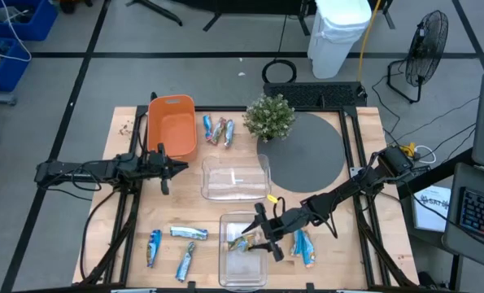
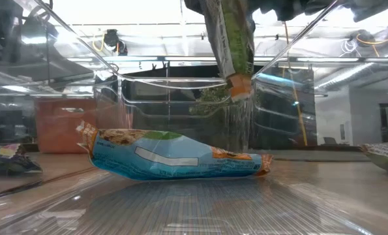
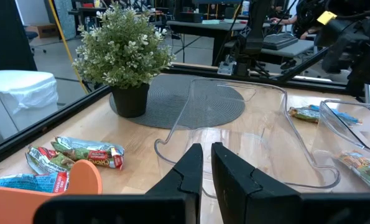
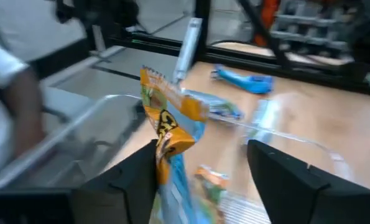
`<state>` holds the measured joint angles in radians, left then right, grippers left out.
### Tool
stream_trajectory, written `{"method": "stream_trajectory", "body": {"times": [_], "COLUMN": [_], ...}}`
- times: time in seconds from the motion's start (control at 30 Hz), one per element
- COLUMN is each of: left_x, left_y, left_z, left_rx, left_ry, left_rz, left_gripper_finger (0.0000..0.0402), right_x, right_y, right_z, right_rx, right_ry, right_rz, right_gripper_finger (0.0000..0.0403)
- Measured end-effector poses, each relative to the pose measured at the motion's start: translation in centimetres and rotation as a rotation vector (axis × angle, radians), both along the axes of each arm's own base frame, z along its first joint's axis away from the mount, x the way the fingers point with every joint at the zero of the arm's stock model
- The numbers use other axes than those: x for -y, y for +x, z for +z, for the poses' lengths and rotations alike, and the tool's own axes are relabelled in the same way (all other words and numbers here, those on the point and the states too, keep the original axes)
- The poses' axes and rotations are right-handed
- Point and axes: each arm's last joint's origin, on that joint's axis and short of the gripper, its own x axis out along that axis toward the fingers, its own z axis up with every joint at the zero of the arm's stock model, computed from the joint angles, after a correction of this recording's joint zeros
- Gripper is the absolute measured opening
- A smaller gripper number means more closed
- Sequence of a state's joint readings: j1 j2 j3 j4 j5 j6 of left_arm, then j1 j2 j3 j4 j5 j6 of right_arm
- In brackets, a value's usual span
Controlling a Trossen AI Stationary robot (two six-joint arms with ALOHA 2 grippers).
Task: Pick and place Granola Bars by type
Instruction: Put the yellow granola bar into the bottom transparent bin, then adjust the bottom transparent bin
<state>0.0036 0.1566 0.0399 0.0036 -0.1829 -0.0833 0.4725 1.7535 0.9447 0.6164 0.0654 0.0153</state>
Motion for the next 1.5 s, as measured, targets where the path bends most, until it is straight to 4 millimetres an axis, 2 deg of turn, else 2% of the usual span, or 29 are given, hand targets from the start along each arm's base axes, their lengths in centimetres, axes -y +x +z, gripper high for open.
{"method": "stream_trajectory", "body": {"times": [0.23, 0.57, 0.73, 0.93, 1.03, 1.23, 1.5], "left_x": [0.0, 0.0, 0.0, 0.0, 0.0, 0.0, 0.0], "left_y": [0.0, 0.0, 0.0, 0.0, 0.0, 0.0, 0.0], "left_z": [0.0, 0.0, 0.0, 0.0, 0.0, 0.0, 0.0], "left_rx": [0.000, 0.000, 0.000, 0.000, 0.000, 0.000, -0.001], "left_ry": [0.000, 0.000, 0.000, 0.000, 0.000, 0.000, 0.000], "left_rz": [0.000, 0.000, 0.000, 0.000, 0.000, 0.000, 0.001], "left_gripper_finger": [0.0037, 0.0037, 0.0037, 0.0037, 0.0037, 0.0037, 0.0037], "right_x": [-0.8, -1.4, -1.7, -1.0, -0.7, 0.2, 0.3], "right_y": [-0.4, -0.8, -1.9, -4.3, -5.8, -6.0, -5.6], "right_z": [0.3, 0.1, -0.5, -0.1, 0.1, 3.1, 4.4], "right_rx": [-0.018, -0.060, -0.293, -0.704, -0.840, -0.691, -0.557], "right_ry": [0.110, 0.126, 0.217, 0.411, 0.432, 0.484, 0.483], "right_rz": [0.262, 0.298, 0.250, 0.039, -0.050, -0.096, -0.017], "right_gripper_finger": [0.0259, 0.0254, 0.0254, 0.0254, 0.0254, 0.0254, 0.0254]}}
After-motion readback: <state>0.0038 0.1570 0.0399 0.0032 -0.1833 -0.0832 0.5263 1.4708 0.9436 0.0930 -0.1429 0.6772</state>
